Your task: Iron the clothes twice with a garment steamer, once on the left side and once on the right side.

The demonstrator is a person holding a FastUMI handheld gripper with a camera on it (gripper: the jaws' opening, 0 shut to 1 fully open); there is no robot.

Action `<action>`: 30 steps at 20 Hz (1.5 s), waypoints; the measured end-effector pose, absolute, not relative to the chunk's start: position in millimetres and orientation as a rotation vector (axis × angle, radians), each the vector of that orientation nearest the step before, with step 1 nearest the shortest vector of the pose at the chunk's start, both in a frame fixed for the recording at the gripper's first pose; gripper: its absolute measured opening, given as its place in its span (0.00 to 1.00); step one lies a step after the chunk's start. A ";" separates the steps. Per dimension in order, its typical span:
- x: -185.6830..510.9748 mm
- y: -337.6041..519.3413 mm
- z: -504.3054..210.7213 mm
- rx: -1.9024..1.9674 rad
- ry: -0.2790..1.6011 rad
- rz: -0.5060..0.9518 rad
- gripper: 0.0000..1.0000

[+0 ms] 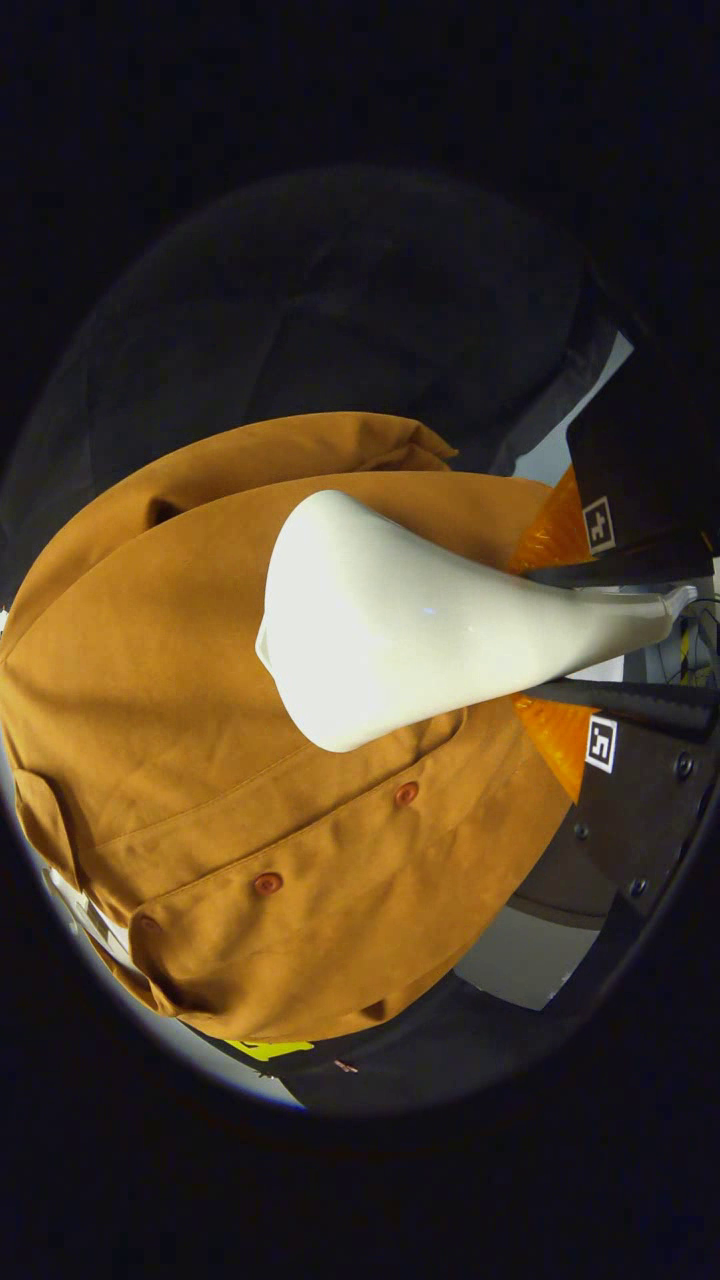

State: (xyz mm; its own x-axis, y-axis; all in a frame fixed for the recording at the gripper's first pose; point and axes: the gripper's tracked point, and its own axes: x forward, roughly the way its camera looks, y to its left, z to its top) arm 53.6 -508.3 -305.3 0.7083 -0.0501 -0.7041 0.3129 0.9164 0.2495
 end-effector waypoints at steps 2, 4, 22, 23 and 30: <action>46.1 -508.2 -323.5 0.378 0.801 -0.221 0.44; 36.0 -508.2 -336.5 0.394 0.831 -0.239 0.44; 40.1 -415.2 -203.1 0.242 0.561 -0.223 0.44; 44.4 -400.9 -191.9 0.229 0.545 -0.203 0.44; 71.4 -290.8 -135.3 0.166 0.459 -0.040 0.43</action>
